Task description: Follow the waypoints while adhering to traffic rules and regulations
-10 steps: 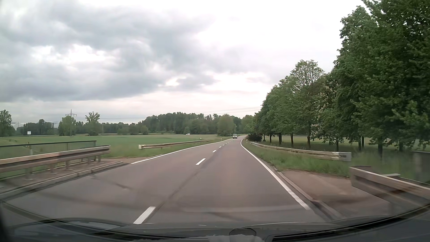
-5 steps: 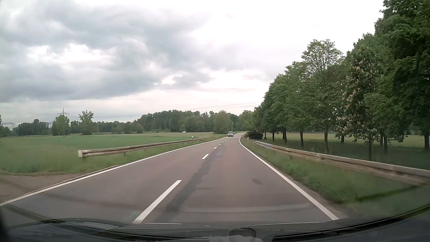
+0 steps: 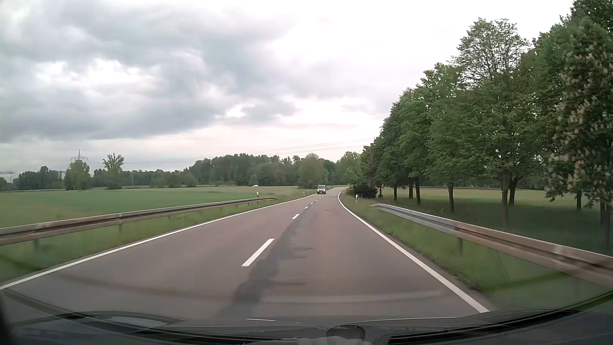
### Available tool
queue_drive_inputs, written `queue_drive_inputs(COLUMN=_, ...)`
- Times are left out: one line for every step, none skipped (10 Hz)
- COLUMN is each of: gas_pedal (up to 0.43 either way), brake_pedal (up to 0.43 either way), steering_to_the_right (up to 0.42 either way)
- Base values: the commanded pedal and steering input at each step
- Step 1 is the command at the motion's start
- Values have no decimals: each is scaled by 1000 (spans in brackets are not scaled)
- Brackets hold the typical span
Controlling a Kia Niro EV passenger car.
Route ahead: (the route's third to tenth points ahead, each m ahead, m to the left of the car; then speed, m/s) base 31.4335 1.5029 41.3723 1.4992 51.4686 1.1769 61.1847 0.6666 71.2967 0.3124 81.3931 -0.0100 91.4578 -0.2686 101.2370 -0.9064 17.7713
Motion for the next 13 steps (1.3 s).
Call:
queue_drive_inputs(gas_pedal=67, brake_pedal=0, steering_to_the_right=8)
queue_drive_inputs(gas_pedal=67, brake_pedal=0, steering_to_the_right=8)
queue_drive_inputs(gas_pedal=67, brake_pedal=0, steering_to_the_right=7)
queue_drive_inputs(gas_pedal=67, brake_pedal=0, steering_to_the_right=5)
queue_drive_inputs(gas_pedal=67, brake_pedal=0, steering_to_the_right=5)
queue_drive_inputs(gas_pedal=67, brake_pedal=0, steering_to_the_right=5)
queue_drive_inputs(gas_pedal=67, brake_pedal=0, steering_to_the_right=5)
queue_drive_inputs(gas_pedal=67, brake_pedal=0, steering_to_the_right=5)
queue_drive_inputs(gas_pedal=67, brake_pedal=0, steering_to_the_right=5)
queue_drive_inputs(gas_pedal=67, brake_pedal=0, steering_to_the_right=5)
queue_drive_inputs(gas_pedal=67, brake_pedal=0, steering_to_the_right=5)
queue_drive_inputs(gas_pedal=67, brake_pedal=0, steering_to_the_right=4)
queue_drive_inputs(gas_pedal=67, brake_pedal=0, steering_to_the_right=5)
